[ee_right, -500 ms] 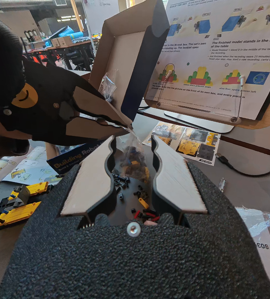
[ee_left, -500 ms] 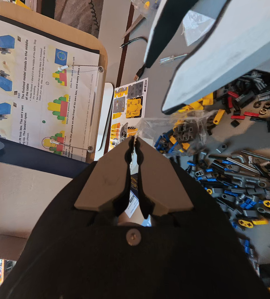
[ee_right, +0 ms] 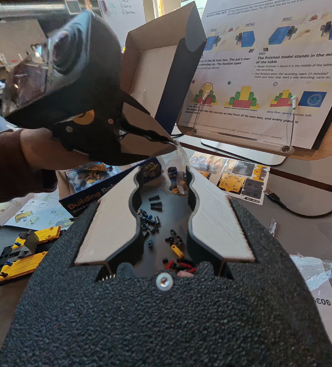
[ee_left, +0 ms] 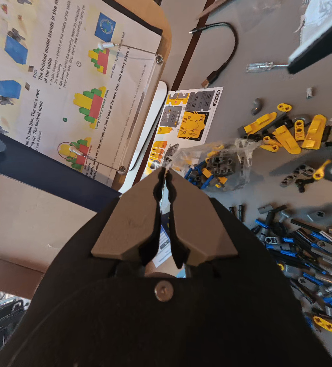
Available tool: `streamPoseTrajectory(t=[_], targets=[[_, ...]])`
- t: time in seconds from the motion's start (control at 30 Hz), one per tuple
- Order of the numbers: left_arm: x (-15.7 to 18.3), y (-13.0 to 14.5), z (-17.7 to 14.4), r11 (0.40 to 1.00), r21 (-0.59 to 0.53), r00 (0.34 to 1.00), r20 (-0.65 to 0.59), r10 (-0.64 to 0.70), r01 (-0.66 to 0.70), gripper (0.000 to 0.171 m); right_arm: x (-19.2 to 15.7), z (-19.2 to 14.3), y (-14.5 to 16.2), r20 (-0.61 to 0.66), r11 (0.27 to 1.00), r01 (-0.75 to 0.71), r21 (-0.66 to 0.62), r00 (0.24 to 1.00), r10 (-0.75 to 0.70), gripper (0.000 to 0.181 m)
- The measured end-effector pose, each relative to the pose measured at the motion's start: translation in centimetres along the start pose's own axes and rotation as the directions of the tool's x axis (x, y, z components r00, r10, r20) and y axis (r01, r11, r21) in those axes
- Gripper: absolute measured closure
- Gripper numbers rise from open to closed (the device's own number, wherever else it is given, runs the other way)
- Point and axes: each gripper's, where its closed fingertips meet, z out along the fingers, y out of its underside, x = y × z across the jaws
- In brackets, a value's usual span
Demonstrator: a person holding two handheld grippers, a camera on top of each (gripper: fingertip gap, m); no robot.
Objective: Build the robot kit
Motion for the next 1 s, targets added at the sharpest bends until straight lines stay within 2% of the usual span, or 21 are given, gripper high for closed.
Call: streamPoseTrajectory(t=[0.1,0.23,0.3,0.37,0.43,0.5,0.63,0.7,0.77,0.83,0.93,1.0], targets=[[0.8,0.9,0.6,0.999,-0.038,0.999,-0.034,-0.012,0.01,0.171,-0.4,0.1,0.1,0.012,1.0,0.003,-0.005,1.0,-0.003,0.14],[2.4,2.3,0.3,0.989,-0.1,0.984,-0.131,-0.121,0.108,0.17,-1.2,0.3,0.2,0.026,1.0,0.019,-0.011,0.999,-0.018,0.14],[2.8,2.7,0.0,0.985,-0.109,0.978,-0.15,-0.147,0.131,0.158,-1.5,0.2,0.0,0.028,0.999,0.031,-0.005,0.999,-0.031,0.139],[2.6,3.3,-0.6,0.982,-0.124,0.98,-0.119,-0.159,0.144,0.139,-1.5,0.2,0.0,0.015,0.998,0.055,-0.006,0.998,-0.055,0.139],[2.6,3.4,-1.7,0.976,-0.119,0.975,-0.11,-0.195,0.182,0.127,-1.2,0.0,-0.1,-0.002,0.997,0.074,-0.01,0.997,-0.075,0.139],[2.4,3.0,-3.5,0.967,-0.082,0.964,-0.095,-0.248,0.241,0.119,-0.6,-0.5,-0.6,-0.021,0.997,0.077,-0.004,0.997,-0.077,0.139],[2.0,1.2,-8.7,0.921,0.074,0.923,-0.058,-0.38,0.383,0.116,1.4,-3.3,-2.9,-0.05,0.995,0.047,0.083,0.998,-0.043,0.14],[2.7,0.5,-11.3,0.885,0.157,0.899,-0.064,-0.433,0.438,0.114,2.0,-5.5,-2.9,-0.004,0.997,-0.001,0.075,1.0,0.001,0.14],[4.3,0.1,-13.1,0.856,0.229,0.886,-0.099,-0.454,0.464,0.116,2.9,-8.3,-2.0,0.042,1.0,0.005,0.009,0.999,-0.006,0.141],[6.4,0.3,-13.9,0.854,0.271,0.896,-0.129,-0.425,0.444,0.117,5.6,-11.7,0.3,0.015,0.992,0.064,-0.105,0.998,-0.063,0.143],[8.5,1.0,-13.8,0.856,0.313,0.911,-0.136,-0.389,0.412,0.125,8.6,-17.1,5.4,0.076,0.942,0.138,-0.306,0.99,-0.121,0.159],[8.7,1.8,-13.2,0.851,0.322,0.909,-0.113,-0.4,0.415,0.13,11.5,-19.8,9.0,0.025,0.891,0.133,-0.435,0.99,-0.135,0.156]])
